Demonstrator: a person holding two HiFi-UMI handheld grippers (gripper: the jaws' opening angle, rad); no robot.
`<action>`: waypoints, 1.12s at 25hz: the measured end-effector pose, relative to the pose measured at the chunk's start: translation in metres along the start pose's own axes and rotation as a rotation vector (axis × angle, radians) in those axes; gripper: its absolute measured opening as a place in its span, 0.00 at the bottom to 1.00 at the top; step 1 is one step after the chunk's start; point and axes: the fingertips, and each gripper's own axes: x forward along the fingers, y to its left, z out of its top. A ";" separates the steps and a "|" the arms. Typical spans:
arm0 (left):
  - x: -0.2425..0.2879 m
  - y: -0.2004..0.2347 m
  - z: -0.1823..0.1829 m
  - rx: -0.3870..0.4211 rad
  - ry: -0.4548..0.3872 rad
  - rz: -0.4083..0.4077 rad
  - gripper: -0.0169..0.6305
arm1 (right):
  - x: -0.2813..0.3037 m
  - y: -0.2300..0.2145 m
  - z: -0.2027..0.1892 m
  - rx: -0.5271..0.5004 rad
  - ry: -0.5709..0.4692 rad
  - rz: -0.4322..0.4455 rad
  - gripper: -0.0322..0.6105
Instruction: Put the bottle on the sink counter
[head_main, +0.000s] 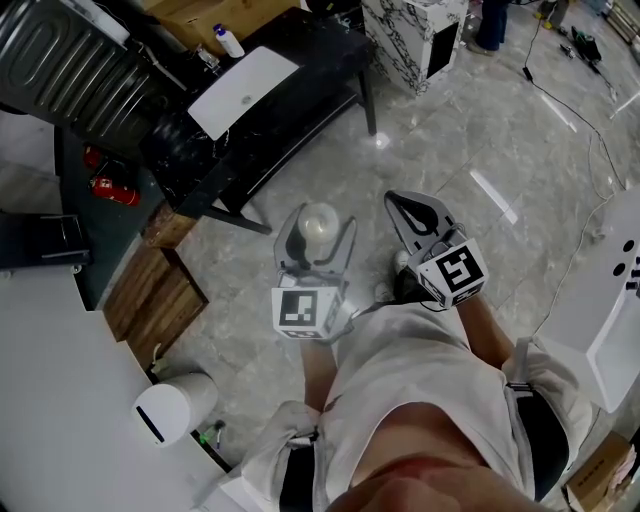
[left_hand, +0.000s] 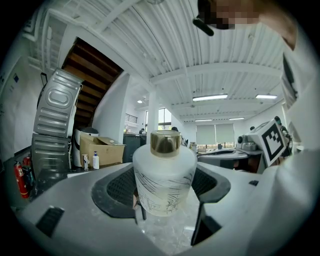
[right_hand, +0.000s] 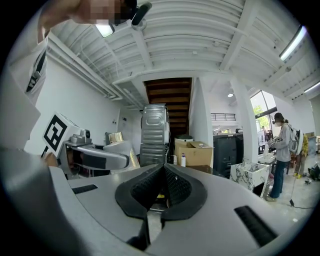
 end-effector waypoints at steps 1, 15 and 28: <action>0.003 0.003 -0.001 -0.001 0.005 0.001 0.53 | 0.004 -0.002 0.000 0.000 0.002 0.001 0.05; 0.075 0.032 0.005 0.002 -0.005 0.032 0.53 | 0.062 -0.060 -0.002 -0.001 -0.008 0.041 0.05; 0.153 0.053 0.013 0.000 0.015 0.060 0.53 | 0.112 -0.127 -0.003 0.019 -0.001 0.078 0.05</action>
